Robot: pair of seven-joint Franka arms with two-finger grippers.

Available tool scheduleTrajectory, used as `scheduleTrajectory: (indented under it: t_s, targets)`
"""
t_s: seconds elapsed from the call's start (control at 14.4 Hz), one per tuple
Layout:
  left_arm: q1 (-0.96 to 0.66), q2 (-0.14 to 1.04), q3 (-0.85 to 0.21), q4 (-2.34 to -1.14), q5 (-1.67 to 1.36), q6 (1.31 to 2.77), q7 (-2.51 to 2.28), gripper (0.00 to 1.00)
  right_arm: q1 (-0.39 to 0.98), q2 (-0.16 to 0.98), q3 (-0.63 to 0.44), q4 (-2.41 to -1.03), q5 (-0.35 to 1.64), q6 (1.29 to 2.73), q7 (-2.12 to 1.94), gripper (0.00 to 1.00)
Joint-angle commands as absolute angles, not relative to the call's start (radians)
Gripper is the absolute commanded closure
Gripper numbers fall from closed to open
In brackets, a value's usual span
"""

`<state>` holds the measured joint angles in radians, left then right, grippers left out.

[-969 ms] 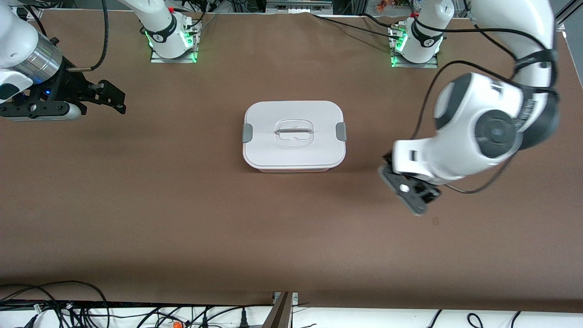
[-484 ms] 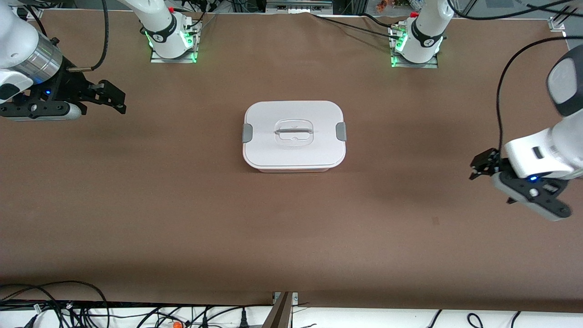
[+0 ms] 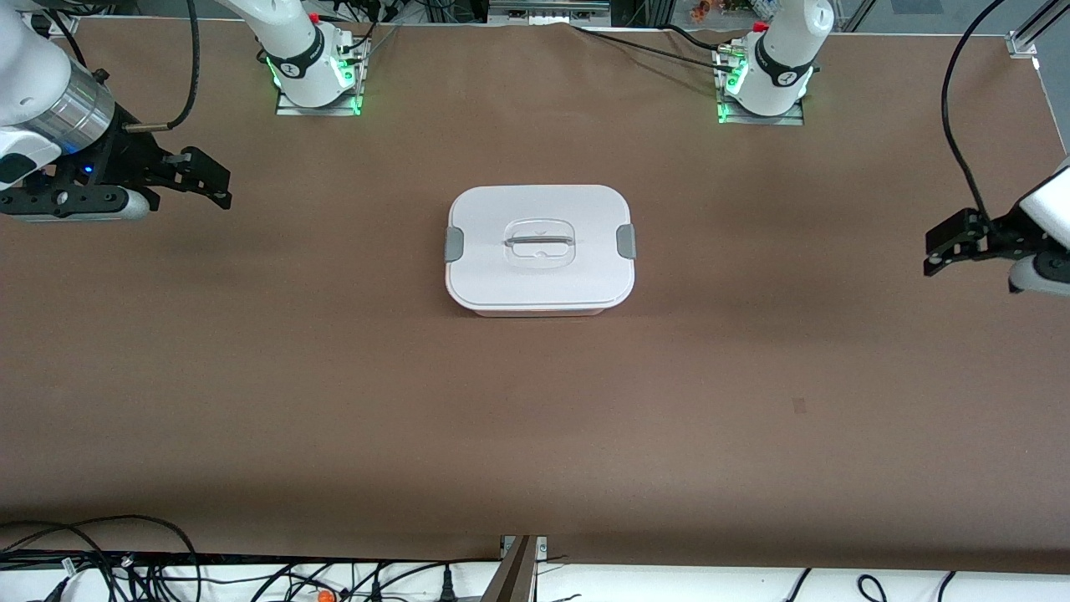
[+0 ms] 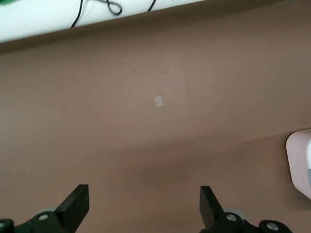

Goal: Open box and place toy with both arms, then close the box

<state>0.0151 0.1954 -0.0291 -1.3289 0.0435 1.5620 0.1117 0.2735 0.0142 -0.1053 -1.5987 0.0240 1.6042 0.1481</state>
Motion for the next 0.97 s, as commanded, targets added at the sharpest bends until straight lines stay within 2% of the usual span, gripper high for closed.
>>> scheduleTrajectory:
  t_s: [0.0, 0.14, 0.9]
  targets:
    - [0.018, 0.066, -0.028, -1.504, 0.039, 1.548, -0.023, 0.00, 0.264, -0.014, -0.097, -1.623, 0.032, 1.601, 0.137, 0.00]
    - [0.018, 0.046, -0.028, -1.534, 0.031, 1.546, -0.041, 0.00, 0.264, -0.014, -0.097, -1.621, 0.032, 1.601, 0.137, 0.00]
    - [0.041, 0.098, -0.029, -1.502, -0.048, 1.534, -0.067, 0.00, 0.264, -0.014, -0.097, -1.623, 0.034, 1.605, 0.137, 0.00]
